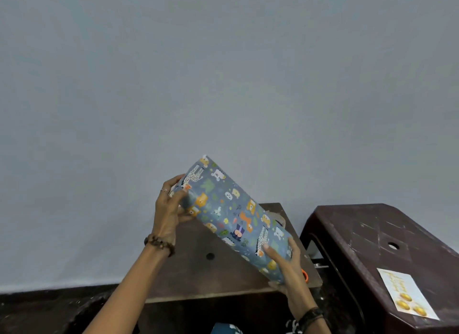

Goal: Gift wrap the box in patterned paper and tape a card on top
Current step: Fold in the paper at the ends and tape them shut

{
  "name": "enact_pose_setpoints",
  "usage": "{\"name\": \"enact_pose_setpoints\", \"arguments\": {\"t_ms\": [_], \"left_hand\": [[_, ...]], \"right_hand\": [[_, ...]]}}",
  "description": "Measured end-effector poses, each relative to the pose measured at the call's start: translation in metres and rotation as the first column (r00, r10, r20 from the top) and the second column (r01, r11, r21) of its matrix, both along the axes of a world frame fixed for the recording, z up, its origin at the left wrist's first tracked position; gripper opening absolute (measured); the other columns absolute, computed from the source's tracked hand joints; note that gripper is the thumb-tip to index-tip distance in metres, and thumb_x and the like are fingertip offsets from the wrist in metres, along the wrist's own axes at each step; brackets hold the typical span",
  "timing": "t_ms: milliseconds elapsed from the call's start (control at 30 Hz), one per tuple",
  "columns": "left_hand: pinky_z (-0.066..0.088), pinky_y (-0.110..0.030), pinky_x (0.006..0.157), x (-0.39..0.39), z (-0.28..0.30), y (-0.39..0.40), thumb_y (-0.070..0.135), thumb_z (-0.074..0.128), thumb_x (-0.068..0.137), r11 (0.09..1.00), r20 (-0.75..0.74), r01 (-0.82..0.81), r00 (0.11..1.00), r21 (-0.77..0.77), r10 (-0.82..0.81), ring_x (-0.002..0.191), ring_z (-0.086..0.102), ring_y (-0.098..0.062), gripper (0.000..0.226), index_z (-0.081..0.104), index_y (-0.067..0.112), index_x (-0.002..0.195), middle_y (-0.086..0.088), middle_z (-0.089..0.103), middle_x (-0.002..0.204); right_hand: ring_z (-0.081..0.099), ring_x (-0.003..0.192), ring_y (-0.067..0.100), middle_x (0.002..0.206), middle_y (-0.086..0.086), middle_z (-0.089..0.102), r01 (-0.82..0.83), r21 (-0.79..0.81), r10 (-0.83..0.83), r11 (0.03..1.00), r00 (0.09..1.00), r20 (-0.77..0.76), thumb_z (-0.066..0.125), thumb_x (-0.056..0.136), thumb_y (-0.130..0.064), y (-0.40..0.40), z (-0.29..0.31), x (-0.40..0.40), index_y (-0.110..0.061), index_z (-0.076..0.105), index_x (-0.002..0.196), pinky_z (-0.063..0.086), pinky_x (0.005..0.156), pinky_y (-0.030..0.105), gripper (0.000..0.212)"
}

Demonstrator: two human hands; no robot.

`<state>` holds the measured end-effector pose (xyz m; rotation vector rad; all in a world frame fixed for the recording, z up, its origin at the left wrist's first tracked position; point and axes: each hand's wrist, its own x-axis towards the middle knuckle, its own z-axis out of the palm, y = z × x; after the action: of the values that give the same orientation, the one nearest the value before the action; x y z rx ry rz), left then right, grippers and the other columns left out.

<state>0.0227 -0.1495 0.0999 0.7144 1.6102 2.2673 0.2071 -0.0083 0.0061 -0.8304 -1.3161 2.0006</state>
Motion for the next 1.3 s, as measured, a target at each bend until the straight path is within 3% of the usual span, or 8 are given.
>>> {"name": "enact_pose_setpoints", "arguments": {"t_ms": [267, 400, 567, 700, 800, 900, 1100, 1300], "left_hand": [[0.058, -0.037, 0.068, -0.003, -0.046, -0.011, 0.02, 0.044, 0.091, 0.955, 0.359, 0.034, 0.922, 0.295, -0.143, 0.081, 0.071, -0.017, 0.046, 0.036, 0.042, 0.13, 0.01, 0.063, 0.111], [0.058, -0.032, 0.074, 0.0, -0.063, -0.009, 0.053, 0.085, 0.041, 0.954, 0.415, 0.107, 0.882, 0.281, -0.222, 0.092, 0.069, -0.017, 0.086, 0.054, 0.025, 0.116, 0.002, 0.067, 0.114], [0.059, -0.03, 0.07, 0.014, -0.089, 0.004, 0.046, 0.093, 0.019, 0.944, 0.591, -0.005, 0.781, 0.329, -0.202, 0.094, 0.067, -0.019, 0.111, 0.054, 0.018, 0.119, -0.005, 0.066, 0.111], [0.052, -0.046, 0.077, 0.05, -0.118, 0.025, 0.024, 0.074, 0.072, 0.991, 0.76, -0.024, 0.645, 0.129, -0.084, 0.11, 0.055, -0.029, 0.065, 0.046, 0.015, 0.13, -0.011, 0.055, 0.129], [0.051, -0.043, 0.066, 0.061, -0.128, 0.038, 0.013, 0.063, 0.084, 0.996, 0.807, -0.05, 0.589, 0.076, -0.032, 0.096, 0.059, -0.028, 0.051, 0.046, 0.012, 0.132, -0.013, 0.059, 0.122], [0.052, -0.041, 0.068, 0.036, -0.12, 0.036, 0.015, 0.06, 0.085, 0.999, 0.785, -0.017, 0.619, 0.046, -0.026, 0.083, 0.06, -0.023, 0.03, 0.053, 0.016, 0.115, -0.008, 0.064, 0.101], [0.057, -0.03, 0.053, -0.011, -0.083, 0.026, 0.006, 0.063, 0.066, 0.937, 0.55, 0.342, 0.797, -0.07, -0.249, 0.064, 0.07, -0.021, 0.042, 0.06, 0.008, 0.108, -0.006, 0.074, 0.077], [0.051, -0.015, 0.048, -0.036, -0.066, 0.046, 0.017, 0.08, 0.033, 0.732, 0.238, 0.305, 0.951, -0.609, -0.198, 0.042, 0.058, -0.008, 0.042, 0.054, 0.006, 0.065, -0.018, 0.064, 0.061]], "right_hand": [[0.057, 0.113, 0.025, 0.133, 0.0, 0.047, 0.12, 0.172, -0.114, 0.978, 0.993, -0.044, 0.081, 0.062, -0.018, 0.014, -0.005, 0.006, -0.043, 0.028, 0.129, 0.052, 0.089, 0.046, 0.089], [0.057, 0.113, 0.024, 0.13, 0.001, 0.049, 0.139, 0.203, -0.128, 0.969, 0.989, -0.068, 0.082, 0.063, -0.012, 0.014, -0.007, 0.002, -0.044, 0.026, 0.127, 0.057, 0.07, 0.029, 0.091], [0.057, 0.11, 0.021, 0.129, 0.002, 0.049, 0.129, 0.192, -0.112, 0.973, 0.989, -0.096, 0.076, 0.07, -0.002, 0.008, -0.009, -0.007, -0.03, 0.023, 0.14, 0.056, 0.068, 0.021, 0.092], [0.052, 0.114, 0.02, 0.133, 0.004, 0.044, 0.122, 0.177, -0.114, 0.977, 0.992, -0.052, 0.074, 0.075, -0.007, -0.006, -0.021, -0.017, -0.03, 0.018, 0.142, 0.049, 0.08, 0.026, 0.09], [0.052, 0.115, 0.019, 0.132, 0.004, 0.044, 0.104, 0.223, -0.107, 0.969, 0.994, 0.001, 0.072, 0.078, -0.013, -0.019, -0.029, -0.021, -0.034, 0.021, 0.137, 0.046, 0.078, 0.023, 0.081], [0.054, 0.111, 0.02, 0.131, 0.007, 0.048, 0.116, 0.156, -0.121, 0.981, 0.992, 0.022, 0.062, 0.087, -0.027, -0.012, -0.025, -0.017, -0.028, 0.023, 0.141, 0.046, 0.072, 0.025, 0.067], [0.058, 0.105, 0.017, 0.125, -0.003, 0.055, -0.11, 0.098, 0.096, 0.989, 0.986, 0.139, 0.055, 0.087, -0.042, 0.002, 0.001, -0.021, -0.029, 0.041, 0.132, 0.047, 0.074, 0.03, 0.048], [0.062, 0.084, 0.014, 0.099, 0.004, 0.065, -0.203, 0.059, 0.186, 0.978, 0.96, 0.21, 0.063, 0.085, -0.007, -0.034, -0.017, -0.04, -0.012, 0.04, 0.122, 0.051, 0.075, 0.032, 0.044]]}}
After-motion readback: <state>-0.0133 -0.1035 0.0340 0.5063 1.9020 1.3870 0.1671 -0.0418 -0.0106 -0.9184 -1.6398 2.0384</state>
